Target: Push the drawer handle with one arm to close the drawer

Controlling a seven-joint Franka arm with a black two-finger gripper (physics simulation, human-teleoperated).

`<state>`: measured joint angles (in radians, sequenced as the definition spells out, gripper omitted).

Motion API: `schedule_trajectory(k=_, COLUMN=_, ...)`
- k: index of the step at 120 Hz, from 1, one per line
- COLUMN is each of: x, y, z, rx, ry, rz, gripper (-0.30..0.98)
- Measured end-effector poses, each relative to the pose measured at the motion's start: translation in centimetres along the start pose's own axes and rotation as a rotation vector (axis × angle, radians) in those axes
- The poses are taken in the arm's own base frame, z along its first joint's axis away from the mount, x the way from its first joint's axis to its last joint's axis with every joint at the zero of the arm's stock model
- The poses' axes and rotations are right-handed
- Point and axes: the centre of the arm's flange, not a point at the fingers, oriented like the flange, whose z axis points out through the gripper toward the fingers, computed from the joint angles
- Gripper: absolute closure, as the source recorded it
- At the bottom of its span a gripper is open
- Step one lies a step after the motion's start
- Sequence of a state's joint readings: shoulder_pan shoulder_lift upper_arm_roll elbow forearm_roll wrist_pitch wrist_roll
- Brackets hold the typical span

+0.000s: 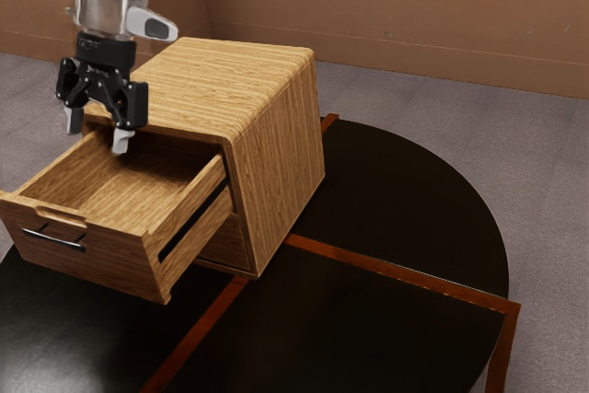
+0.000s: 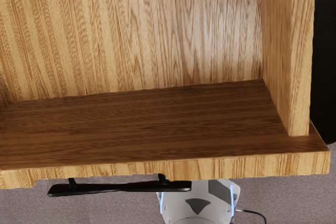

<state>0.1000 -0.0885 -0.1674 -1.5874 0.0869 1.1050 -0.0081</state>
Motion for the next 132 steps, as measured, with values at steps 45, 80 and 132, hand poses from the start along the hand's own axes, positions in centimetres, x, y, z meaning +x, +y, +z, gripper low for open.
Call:
schedule_trajectory(k=45, x=-3.3, y=0.1, z=-0.8, rx=0.027, ry=0.337, rz=-0.047, gripper=0.0)
schedule_trajectory(k=80, x=-14.7, y=-2.8, z=12.4, rx=-0.019, ry=0.357, rz=-0.191, gripper=0.0)
schedule_trajectory(k=132, x=-13.5, y=-5.0, z=17.6, rx=0.0, ry=0.362, rz=-0.185, gripper=0.53)
